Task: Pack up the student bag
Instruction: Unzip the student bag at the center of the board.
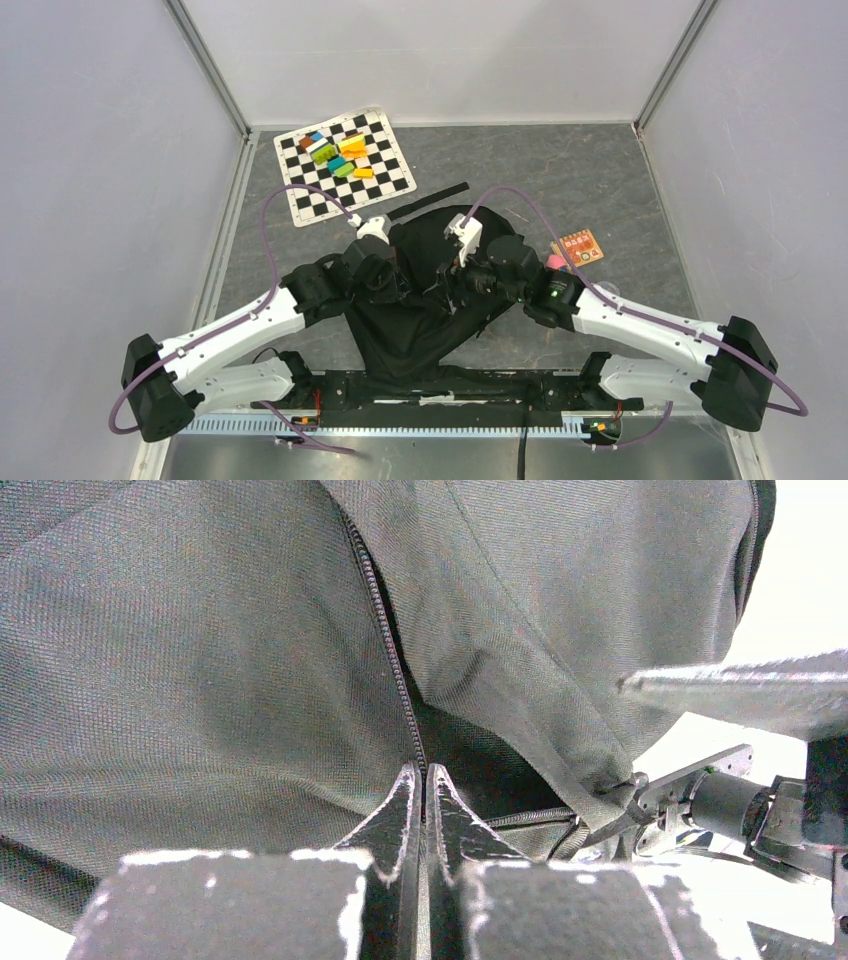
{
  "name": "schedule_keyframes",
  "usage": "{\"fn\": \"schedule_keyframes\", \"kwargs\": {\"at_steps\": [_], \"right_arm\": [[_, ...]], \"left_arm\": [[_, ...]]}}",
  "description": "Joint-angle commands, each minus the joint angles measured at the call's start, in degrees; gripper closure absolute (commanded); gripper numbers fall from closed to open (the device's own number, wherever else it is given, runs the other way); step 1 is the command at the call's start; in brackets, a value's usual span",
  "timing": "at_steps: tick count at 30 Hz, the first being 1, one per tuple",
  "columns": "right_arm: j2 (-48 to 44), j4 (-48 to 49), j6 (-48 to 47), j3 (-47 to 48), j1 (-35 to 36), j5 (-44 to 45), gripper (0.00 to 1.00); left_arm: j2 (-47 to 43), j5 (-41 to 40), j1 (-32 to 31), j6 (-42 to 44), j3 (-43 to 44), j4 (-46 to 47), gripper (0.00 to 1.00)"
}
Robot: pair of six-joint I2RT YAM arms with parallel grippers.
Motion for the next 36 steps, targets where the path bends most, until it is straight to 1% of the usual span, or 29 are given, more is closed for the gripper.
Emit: {"fn": "schedule_keyframes", "kwargs": {"at_steps": [1, 3, 6, 10, 12, 14, 16, 17, 19, 21, 23, 25, 26, 28, 30, 32, 36], "right_arm": [[3.06, -5.01, -5.08, 5.87, -0.09, 8.47, 0.28], [5.16, -4.94, -6.50, 6.80, 0.10, 9.43, 0.26], [8.07, -4.74, -8.92, 7.93, 0.63, 9.17, 0.19], [11.49, -5.11, -12.14, 8.80, 2.67, 9.02, 0.12], [13.44, -5.63, -13.15, 8.75, 3.74, 10.36, 0.10], [15.48, -6.75, -13.20, 8.88, 4.50, 14.53, 0.11], [17.19, -9.14, -9.92, 9.63, 4.39, 22.57, 0.17], [17.63, -10.43, -8.76, 10.35, 4.20, 25.97, 0.21], [17.24, -11.79, -7.00, 11.08, 3.71, 30.13, 0.28], [15.78, -12.28, -6.10, 11.30, 3.45, 34.76, 0.30], [13.98, -12.30, -5.86, 11.30, 2.68, 37.27, 0.37], [12.26, -11.34, -5.50, 10.42, 0.52, 35.39, 0.44], [11.81, -10.89, -5.10, 9.66, -0.91, 33.03, 0.47], [11.73, -9.97, -4.67, 7.97, -4.36, 28.42, 0.58], [12.71, -9.66, -4.67, 6.54, -6.27, 25.09, 0.64], [14.05, -8.99, -4.83, 5.11, -7.27, 21.99, 0.69], [14.79, -8.08, -4.82, 4.06, -7.43, 17.57, 0.73]], "left_arm": [[-1.59, -0.25, -0.24, -1.42, -0.02, -0.69, 0.98], [-1.72, -0.18, -0.24, -1.44, 0.00, -0.62, 0.98], [-2.04, -0.35, -0.23, -1.53, 0.06, -0.66, 0.98], [-2.75, -0.63, -0.24, -1.54, 0.28, -0.78, 0.98], [-3.06, -0.88, -0.24, -1.53, 0.40, -0.86, 0.98], [-3.58, -1.21, -0.24, -1.53, 0.34, -0.86, 0.98], [-3.85, -2.03, -0.24, -1.53, 0.33, -1.33, 0.98], [-3.84, -2.32, -0.23, -1.53, 0.33, -1.72, 0.98], [-3.73, -2.90, -0.24, -1.57, 0.33, -2.78, 0.98], [-3.63, -3.37, -0.23, -1.69, 0.20, -3.54, 0.98], [-3.60, -3.60, -0.24, -1.79, -0.02, -4.00, 0.98], [-3.62, -3.82, -0.24, -1.86, -0.15, -4.29, 0.98], [-3.59, -3.92, -0.24, -1.88, -0.20, -4.37, 0.98], [-3.64, -3.92, -0.23, -2.03, -0.36, -4.31, 0.98], [-3.58, -3.72, -0.24, -1.97, -0.46, -3.95, 0.98], [-3.47, -3.46, -0.24, -1.83, -0.39, -3.53, 0.98], [-3.14, -3.17, -0.24, -1.36, -0.05, -2.97, 0.98]]}}
